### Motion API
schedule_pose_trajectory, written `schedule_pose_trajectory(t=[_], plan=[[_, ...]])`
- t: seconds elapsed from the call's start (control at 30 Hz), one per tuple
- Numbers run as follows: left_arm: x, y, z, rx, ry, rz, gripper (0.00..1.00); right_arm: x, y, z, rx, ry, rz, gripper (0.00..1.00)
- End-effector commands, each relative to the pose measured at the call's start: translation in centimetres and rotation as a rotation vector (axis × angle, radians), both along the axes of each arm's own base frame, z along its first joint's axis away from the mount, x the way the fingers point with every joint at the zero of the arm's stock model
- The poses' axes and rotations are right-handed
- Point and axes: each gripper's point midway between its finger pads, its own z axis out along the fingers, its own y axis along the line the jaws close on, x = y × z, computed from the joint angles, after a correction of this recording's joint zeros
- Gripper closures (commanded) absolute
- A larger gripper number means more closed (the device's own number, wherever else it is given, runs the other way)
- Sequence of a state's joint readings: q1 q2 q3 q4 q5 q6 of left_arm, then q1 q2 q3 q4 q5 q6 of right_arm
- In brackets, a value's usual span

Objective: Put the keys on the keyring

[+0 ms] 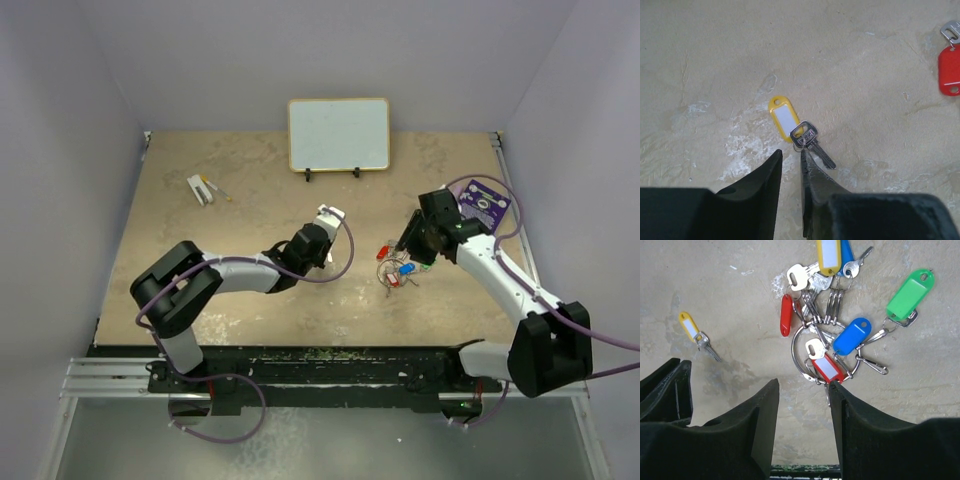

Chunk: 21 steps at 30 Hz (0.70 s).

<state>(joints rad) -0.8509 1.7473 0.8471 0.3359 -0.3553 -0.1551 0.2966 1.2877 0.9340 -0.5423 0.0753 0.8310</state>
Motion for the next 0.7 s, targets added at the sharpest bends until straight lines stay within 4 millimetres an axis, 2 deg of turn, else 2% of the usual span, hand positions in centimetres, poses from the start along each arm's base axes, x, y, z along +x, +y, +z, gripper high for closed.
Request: schedule_pose_trajectory(t=[0.0,0.07,0.2,0.3,0.53,0.67], plan=[[0.1,-0.9,1.9,-0.105,-0.016,-0.004,0.73,-1.0,0.8,-0.2,0.033,0.002,0.051,0.52],[0.2,-1.1,1.6,-0.109,-0.009,0.001,0.68,-1.7,1.2,-0.5,0.050,0.016,0.066,0.54],[0.5,-1.2,1.2,-0.107,-0.009,0.006,0.48,-2.9,1.8,-0.6,0.052,0.056,0.094,0.56],[0.7,-1.4,0.8,-0.106,-0.010,0.004,0.40,-3.5,2.0,-0.6,0.037,0.087,0.107,0.56],[0.4,-1.8,0.1,-0.129,0.012,-0.003,0.38,-3.6,2.4,-0.6,0.037,0.096,0.114,0.56],[0.3,-2.0,-0.2,-0.139,0.022,-0.007,0.38,-3.8,3.0,-1.2,0.040,0.123,0.136,0.61]])
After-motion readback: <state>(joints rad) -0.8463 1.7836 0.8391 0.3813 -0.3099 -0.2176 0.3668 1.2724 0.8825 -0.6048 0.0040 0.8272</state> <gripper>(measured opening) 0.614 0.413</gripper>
